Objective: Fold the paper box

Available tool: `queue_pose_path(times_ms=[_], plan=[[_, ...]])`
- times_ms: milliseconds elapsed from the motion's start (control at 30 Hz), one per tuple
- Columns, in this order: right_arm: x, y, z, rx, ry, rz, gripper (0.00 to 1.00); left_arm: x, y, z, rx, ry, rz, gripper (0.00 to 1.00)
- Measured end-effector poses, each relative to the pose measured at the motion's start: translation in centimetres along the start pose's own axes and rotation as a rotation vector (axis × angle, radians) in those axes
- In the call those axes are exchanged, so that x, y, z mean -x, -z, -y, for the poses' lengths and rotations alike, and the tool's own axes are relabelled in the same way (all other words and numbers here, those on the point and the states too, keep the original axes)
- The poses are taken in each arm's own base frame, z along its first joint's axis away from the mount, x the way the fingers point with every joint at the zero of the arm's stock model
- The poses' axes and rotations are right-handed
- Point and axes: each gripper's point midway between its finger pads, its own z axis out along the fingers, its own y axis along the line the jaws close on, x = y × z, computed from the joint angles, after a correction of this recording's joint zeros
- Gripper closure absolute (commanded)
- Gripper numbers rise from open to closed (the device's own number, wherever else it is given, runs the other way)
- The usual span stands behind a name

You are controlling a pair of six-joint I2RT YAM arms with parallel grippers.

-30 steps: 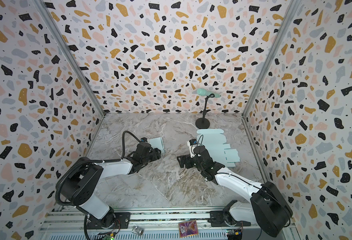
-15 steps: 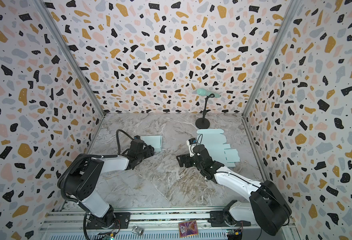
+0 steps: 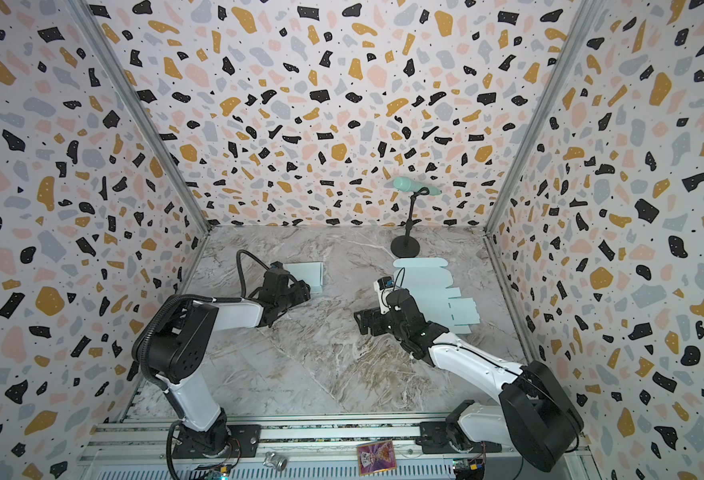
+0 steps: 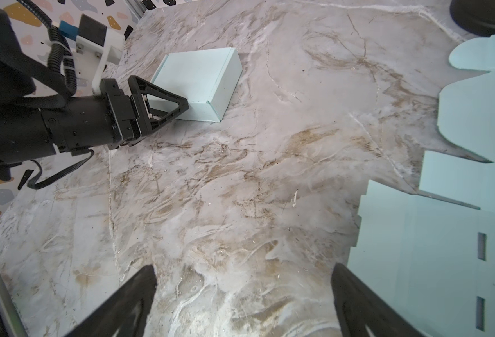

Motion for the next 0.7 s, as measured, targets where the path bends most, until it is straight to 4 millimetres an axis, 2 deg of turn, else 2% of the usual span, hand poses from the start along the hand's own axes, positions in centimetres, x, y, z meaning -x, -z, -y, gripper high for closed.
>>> queue_pose_path(times_ms=[267,433,700], plan=[[0.1,0.0,0.3,-0.008,-0.004,0.001,0.06,1.4,-1.0,-1.0,0.015,0.002,0.016,0.26],[-0.1,0.1,0.5,-0.014,-0.005,-0.007,0.06,2.9,-1.5,-0.8,0.01,-0.017,0.044,0.26],[1.2,0.3,0.0,-0.008,0.001,0.016,0.06,5.3,-2.4,-0.9,0.011,-0.038,0.084,0.27]])
